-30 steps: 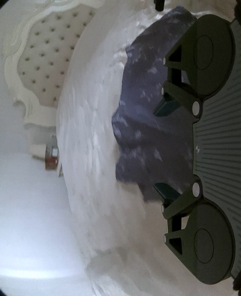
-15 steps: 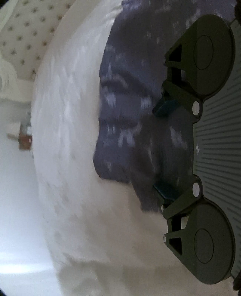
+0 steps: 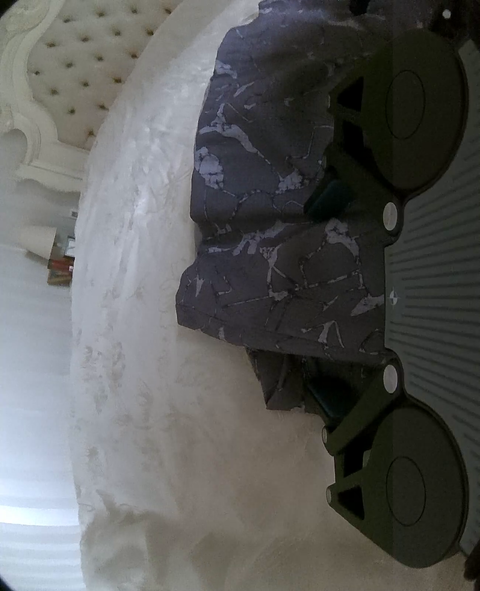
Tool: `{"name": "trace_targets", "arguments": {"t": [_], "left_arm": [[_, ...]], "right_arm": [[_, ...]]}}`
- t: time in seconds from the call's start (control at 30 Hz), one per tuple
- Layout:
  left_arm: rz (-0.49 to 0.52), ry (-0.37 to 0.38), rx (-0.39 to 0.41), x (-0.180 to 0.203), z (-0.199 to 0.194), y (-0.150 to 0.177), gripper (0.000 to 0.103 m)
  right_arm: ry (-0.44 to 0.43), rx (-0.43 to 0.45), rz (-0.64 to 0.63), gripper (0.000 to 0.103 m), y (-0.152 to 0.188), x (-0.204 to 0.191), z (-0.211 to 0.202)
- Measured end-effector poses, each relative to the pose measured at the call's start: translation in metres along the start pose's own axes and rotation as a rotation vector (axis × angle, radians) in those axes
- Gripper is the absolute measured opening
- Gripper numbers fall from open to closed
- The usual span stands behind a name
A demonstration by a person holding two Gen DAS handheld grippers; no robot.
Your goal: Fold large clothes
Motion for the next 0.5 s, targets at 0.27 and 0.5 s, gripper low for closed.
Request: {"name": "trace_targets", "arguments": {"t": [0.27,0.5], "left_arm": [[0.005,0.001,0.011,-0.001,-0.002,0.0,0.098],[0.005,-0.001,0.013,-0.001,-0.002,0.002,0.098]], "right_arm": [[-0.101,-0.005,0.066,0.102,-0.005,0.01,-0.019],[-0.137,0.112,0.339,0.102,-0.016,0.081,-0.094]]}}
Point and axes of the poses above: each gripper's, at about its wrist camera, not at the fingertips, and z roughly the way its jaws point, x to its right, y to its underside, the point moved 9 cm from there along z, roughly the way its jaws point, and after that the axes turned 6 degrees about -y, right-handed, at the moved point
